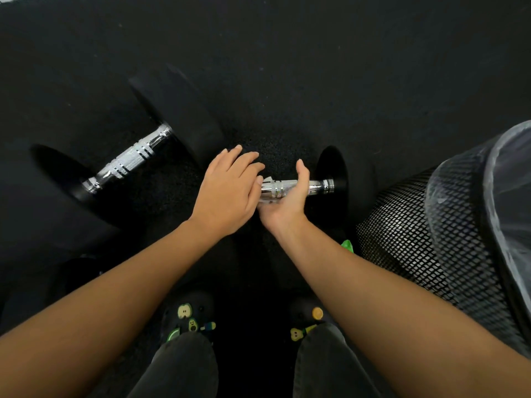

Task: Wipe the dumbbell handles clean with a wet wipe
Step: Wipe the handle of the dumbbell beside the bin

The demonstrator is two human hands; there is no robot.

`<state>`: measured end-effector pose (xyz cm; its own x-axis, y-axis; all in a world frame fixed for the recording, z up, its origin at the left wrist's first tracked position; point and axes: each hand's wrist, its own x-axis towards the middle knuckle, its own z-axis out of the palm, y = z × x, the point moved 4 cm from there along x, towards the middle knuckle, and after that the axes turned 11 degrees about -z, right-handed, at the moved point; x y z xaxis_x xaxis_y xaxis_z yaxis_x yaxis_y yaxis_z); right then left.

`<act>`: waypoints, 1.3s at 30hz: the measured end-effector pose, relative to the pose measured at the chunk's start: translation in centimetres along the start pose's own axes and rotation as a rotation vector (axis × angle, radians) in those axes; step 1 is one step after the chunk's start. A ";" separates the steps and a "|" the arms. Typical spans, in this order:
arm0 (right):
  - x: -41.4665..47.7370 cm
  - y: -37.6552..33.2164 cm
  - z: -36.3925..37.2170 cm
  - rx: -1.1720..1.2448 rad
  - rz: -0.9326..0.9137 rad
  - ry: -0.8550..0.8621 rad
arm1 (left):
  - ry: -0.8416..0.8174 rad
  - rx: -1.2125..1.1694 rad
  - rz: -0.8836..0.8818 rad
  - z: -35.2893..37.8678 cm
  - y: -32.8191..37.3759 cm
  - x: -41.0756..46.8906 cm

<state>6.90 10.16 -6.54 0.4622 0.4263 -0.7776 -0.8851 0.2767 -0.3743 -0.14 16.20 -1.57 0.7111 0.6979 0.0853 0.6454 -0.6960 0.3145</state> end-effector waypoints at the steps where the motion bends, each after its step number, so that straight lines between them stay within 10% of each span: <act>1: 0.2 0.2 0.0 -0.013 -0.006 0.008 | -0.005 0.000 -0.002 0.0 0.0 0.0; 39: -0.5 -2.8 -2.8 -0.087 -0.034 -0.035 | -0.001 -0.018 0.010 -0.2 0.0 -0.1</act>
<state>8.95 6.78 -6.54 0.4924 0.4482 -0.7461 -0.8695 0.2168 -0.4437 -0.24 16.17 -1.43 0.7177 0.6908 0.0871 0.6334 -0.6997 0.3306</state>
